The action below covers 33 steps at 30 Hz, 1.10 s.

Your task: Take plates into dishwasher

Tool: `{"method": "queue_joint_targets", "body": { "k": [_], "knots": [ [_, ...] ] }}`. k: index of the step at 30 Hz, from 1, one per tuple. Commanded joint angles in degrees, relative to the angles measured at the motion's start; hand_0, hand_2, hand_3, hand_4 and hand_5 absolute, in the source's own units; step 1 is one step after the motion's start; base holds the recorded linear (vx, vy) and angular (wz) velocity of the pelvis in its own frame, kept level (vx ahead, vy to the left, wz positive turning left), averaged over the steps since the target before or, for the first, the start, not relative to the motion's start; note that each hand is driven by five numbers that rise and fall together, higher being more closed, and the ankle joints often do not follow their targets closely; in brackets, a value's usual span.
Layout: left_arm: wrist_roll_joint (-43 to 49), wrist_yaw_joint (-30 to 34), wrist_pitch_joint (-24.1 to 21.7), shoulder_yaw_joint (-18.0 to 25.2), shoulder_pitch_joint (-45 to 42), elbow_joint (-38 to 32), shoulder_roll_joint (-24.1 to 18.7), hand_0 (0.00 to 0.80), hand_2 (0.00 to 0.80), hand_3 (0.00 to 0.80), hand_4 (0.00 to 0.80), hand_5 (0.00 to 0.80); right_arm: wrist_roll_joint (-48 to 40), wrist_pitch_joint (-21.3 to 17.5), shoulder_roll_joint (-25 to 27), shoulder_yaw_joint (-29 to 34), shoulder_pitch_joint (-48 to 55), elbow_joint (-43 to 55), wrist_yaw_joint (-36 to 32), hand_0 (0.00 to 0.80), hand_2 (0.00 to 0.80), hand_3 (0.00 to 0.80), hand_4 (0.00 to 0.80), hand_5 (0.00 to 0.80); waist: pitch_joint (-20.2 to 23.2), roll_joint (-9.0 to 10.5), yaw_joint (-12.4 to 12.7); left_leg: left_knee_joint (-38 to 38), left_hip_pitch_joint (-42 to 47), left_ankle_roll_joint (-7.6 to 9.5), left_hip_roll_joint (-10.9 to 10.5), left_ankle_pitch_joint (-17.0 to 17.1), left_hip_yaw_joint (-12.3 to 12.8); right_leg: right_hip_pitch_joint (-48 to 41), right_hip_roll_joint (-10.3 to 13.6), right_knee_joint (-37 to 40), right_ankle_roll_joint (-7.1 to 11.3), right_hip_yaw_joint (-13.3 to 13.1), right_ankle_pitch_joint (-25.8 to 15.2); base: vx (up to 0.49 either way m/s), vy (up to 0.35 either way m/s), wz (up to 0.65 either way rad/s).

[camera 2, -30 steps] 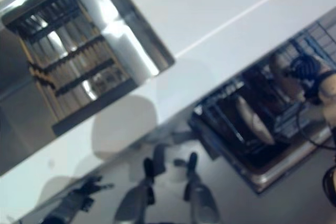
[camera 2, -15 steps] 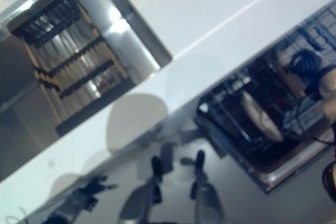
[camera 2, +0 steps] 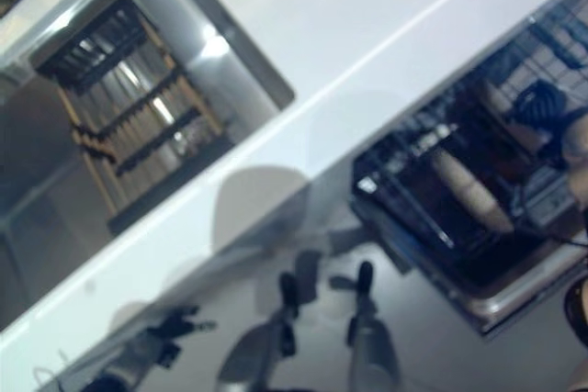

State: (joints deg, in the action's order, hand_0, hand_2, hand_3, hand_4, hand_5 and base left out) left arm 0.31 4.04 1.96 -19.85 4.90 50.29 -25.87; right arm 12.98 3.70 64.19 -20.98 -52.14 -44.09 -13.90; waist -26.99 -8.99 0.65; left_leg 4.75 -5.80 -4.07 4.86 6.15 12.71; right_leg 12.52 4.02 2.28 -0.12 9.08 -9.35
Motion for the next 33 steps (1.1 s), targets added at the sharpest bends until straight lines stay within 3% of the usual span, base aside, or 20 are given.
{"method": "queue_joint_targets", "body": {
  "k": [1,16,17,20,21,22,33],
  "knots": [
    [-2.74,-0.77,-0.79,-2.68,2.04,1.01,-0.61,0.000,0.000,0.000,0.000,0.000,2.51,0.46,2.30,-4.55,-4.26,-1.11,1.33,0.800,0.800,0.800,0.800,0.800,1.98,-0.39,-0.16,0.13,-4.98,-2.27,1.70,2.37,-4.74,4.62,4.20,-15.93,2.87,2.39,13.17,0.000,0.000,0.00],
    [-3.52,-1.07,-0.49,-4.14,1.97,-0.04,0.27,0.000,0.000,0.000,0.000,0.000,6.48,6.13,2.10,-4.32,-5.27,-3.48,8.54,0.800,0.800,0.800,0.800,0.800,1.49,-1.80,-0.41,0.25,-5.32,-2.27,1.39,2.70,-4.56,5.39,4.58,-16.10,2.98,2.30,12.97,0.000,0.000,0.00],
    [-3.49,-1.08,-0.43,-4.21,2.04,-0.05,0.32,0.000,0.000,0.000,0.000,0.000,6.55,6.35,2.13,-4.33,-5.34,-3.53,9.14,0.718,0.718,0.718,0.718,0.718,1.46,-1.82,-0.44,0.25,-5.36,-2.25,1.35,2.70,-4.57,5.43,4.58,-16.05,3.02,2.27,12.91,0.000,0.000,0.00],
    [-3.62,-1.09,-0.43,-4.38,2.12,0.05,0.37,0.000,0.000,0.000,0.000,0.000,6.62,6.83,2.11,-4.09,-5.24,-3.49,10.00,0.204,0.204,0.204,0.204,0.204,1.44,-1.86,-0.56,0.25,-5.41,-2.26,1.34,2.69,-4.56,5.46,4.59,-15.92,3.08,2.17,12.84,0.000,0.000,0.00],
    [-3.63,-1.09,-0.45,-4.40,2.13,0.08,0.39,0.000,0.000,0.000,0.000,0.000,6.63,6.87,2.11,-4.07,-5.22,-3.51,10.06,0.151,0.151,0.151,0.151,0.151,1.44,-1.86,-0.57,0.25,-5.41,-2.26,1.34,2.69,-4.55,5.45,4.59,-15.90,3.09,2.17,12.83,0.000,0.000,0.00],
    [-3.65,-1.06,-0.48,-4.41,2.07,0.05,0.38,0.000,0.000,0.000,0.000,0.000,6.46,7.19,2.21,-4.04,-5.16,-3.28,10.15,0.000,0.000,0.000,0.000,0.000,1.43,-1.91,-0.62,0.25,-5.35,-2.25,1.32,2.66,-4.56,5.39,4.59,-15.86,3.10,2.16,12.81,0.000,0.000,0.00],
    [-3.80,-0.86,-0.75,-4.30,1.97,-0.08,0.39,0.000,0.000,0.000,0.000,0.000,7.25,7.83,2.64,-3.84,-4.70,-2.96,11.71,0.000,0.000,0.000,0.000,0.000,1.42,-1.81,-0.82,0.25,-5.11,-2.14,1.23,2.50,-4.30,5.16,4.70,-15.41,3.20,2.18,12.51,0.000,0.002,-0.01]
  ]
}}
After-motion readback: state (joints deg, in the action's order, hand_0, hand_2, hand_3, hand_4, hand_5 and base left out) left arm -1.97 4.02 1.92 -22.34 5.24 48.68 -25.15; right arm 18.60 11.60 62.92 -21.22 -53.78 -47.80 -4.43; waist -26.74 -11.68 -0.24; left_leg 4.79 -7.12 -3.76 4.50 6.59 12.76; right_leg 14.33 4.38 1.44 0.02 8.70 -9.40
